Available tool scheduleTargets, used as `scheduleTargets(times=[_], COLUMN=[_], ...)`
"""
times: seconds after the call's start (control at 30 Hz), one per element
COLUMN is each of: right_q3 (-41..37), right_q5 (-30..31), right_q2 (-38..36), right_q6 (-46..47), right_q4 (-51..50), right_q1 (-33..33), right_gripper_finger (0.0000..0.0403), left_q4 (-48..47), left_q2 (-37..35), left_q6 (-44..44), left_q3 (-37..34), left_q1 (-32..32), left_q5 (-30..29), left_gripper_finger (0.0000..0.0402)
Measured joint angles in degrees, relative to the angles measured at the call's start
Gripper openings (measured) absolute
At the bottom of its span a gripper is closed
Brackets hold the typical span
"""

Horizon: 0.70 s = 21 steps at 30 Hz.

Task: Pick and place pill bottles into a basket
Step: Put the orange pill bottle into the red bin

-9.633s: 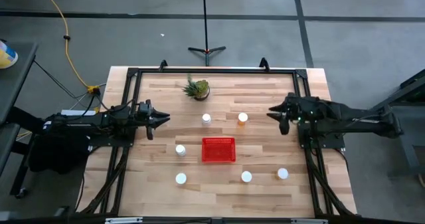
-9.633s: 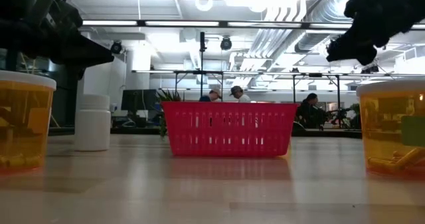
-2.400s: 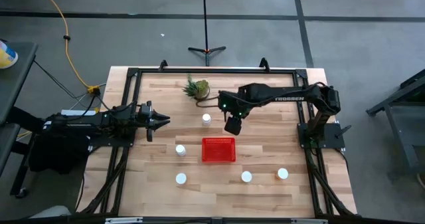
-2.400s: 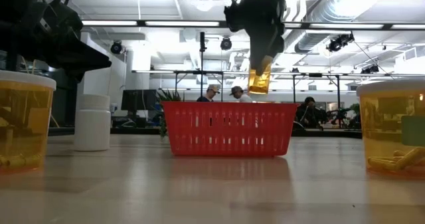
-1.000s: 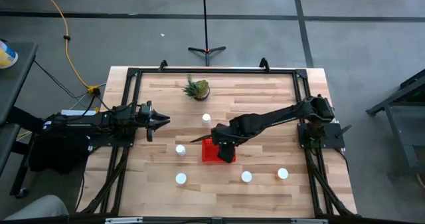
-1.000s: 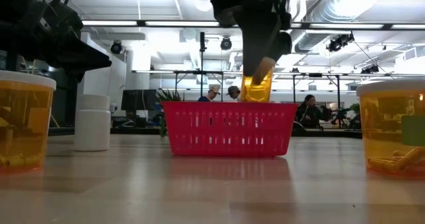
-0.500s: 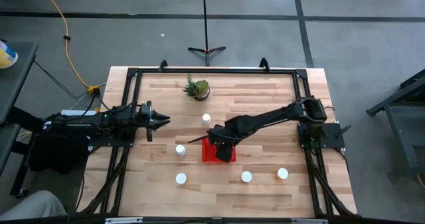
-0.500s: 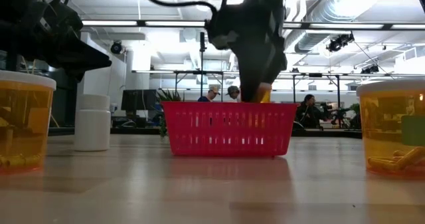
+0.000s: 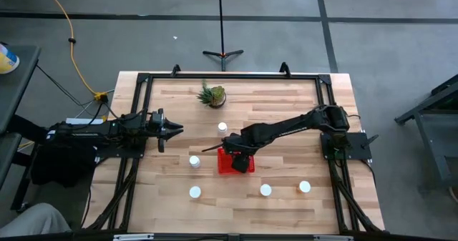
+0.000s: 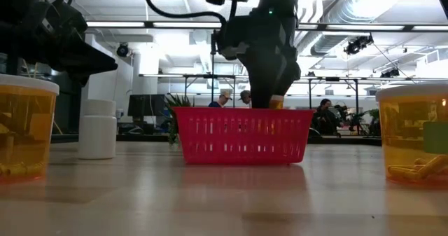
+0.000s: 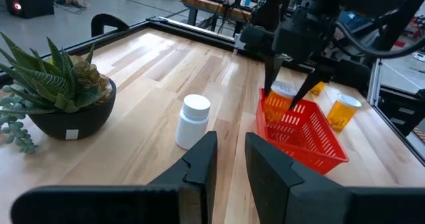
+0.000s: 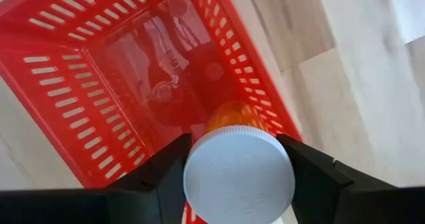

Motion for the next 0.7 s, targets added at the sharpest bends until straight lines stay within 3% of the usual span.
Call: scheduleTargets(times=[0.7], right_q3=[0.0], right_q5=[-0.49], right_q2=[0.27], right_q6=[0.02], right_q4=[-0.27], right_q1=[-0.37], right_gripper_finger=[0.0201], left_q4=[0.15], left_q2=[-0.01], left_q6=[0.62], left_q3=[-0.01], left_q1=[0.01], left_q5=[0.0], left_gripper_finger=[0.0115])
